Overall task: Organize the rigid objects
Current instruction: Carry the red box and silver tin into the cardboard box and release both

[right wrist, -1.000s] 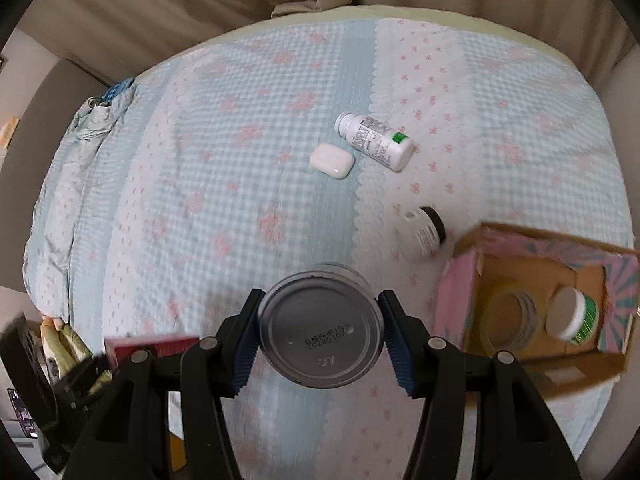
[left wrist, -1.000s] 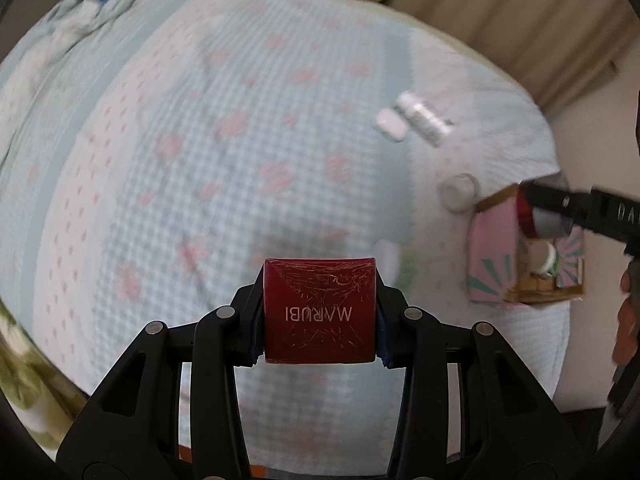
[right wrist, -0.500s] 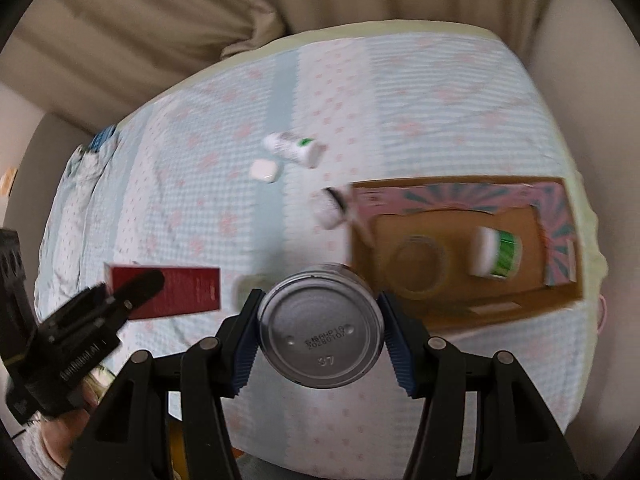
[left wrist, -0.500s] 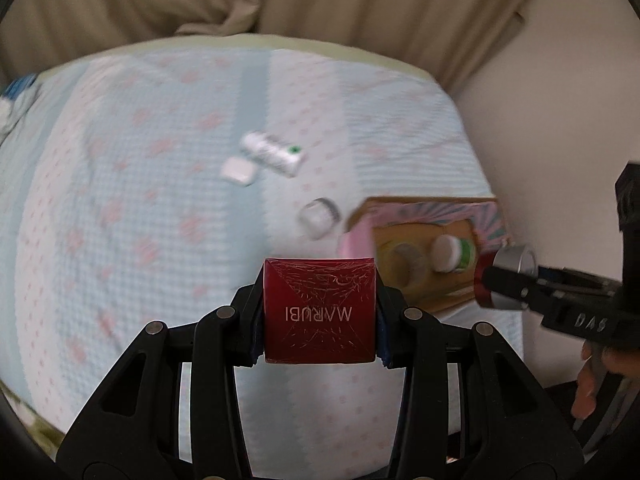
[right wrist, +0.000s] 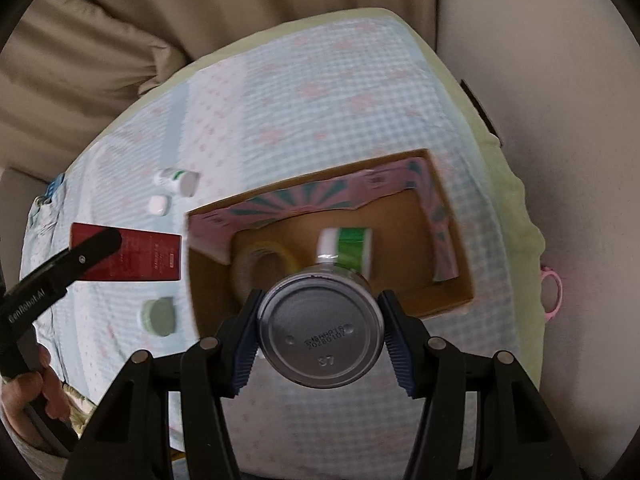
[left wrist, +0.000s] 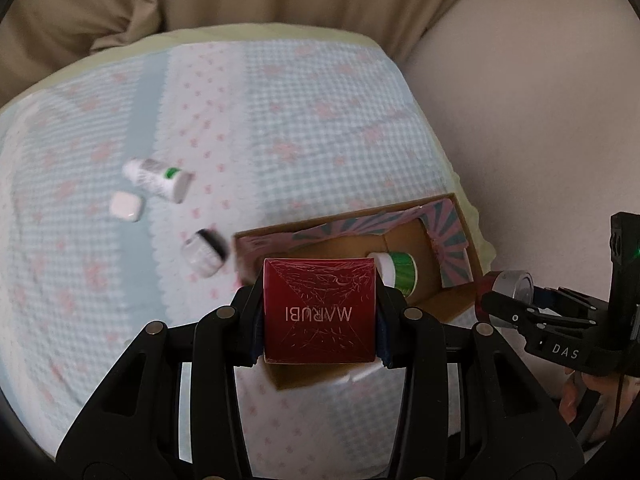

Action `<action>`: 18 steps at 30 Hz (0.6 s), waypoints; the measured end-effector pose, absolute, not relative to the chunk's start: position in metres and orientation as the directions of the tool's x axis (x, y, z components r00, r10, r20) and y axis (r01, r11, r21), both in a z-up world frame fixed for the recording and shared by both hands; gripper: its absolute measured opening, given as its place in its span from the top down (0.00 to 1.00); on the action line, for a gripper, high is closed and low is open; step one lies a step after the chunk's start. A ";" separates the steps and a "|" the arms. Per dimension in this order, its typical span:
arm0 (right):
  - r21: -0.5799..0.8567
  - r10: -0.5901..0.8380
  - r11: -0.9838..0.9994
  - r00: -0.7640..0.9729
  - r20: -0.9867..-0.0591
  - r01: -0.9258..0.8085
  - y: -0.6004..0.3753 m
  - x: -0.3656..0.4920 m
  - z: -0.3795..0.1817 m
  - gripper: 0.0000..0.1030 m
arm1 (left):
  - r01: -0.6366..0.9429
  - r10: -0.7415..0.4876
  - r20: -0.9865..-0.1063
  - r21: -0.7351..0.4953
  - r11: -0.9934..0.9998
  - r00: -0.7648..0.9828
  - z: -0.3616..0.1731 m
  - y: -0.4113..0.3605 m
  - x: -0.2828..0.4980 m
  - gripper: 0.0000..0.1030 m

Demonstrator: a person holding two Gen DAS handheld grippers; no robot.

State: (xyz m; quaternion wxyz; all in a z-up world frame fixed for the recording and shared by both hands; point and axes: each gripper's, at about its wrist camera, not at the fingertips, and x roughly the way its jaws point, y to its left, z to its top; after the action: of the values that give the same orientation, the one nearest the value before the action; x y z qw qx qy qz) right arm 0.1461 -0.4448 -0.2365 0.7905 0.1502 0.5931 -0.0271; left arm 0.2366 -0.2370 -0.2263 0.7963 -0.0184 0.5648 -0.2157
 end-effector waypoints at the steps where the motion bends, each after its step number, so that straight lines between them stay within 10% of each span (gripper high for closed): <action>1: 0.203 0.133 0.953 0.291 -0.948 0.225 -0.453 0.148 -0.242 0.49 | 0.329 -0.360 -0.896 -0.269 0.905 0.260 -0.232 -0.246 0.240 0.63; 18: 0.139 0.119 0.988 0.238 -0.964 0.066 -0.487 0.171 -0.328 0.49 | 0.393 -0.303 -0.943 -0.229 0.890 0.136 -0.323 -0.351 0.277 0.63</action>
State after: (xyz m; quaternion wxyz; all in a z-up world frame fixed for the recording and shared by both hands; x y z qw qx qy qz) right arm 0.1707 -0.4868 -0.3276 0.7832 0.0750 0.6170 0.0171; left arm 0.2772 -0.3507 -0.3230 0.7529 0.0367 0.6151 -0.2312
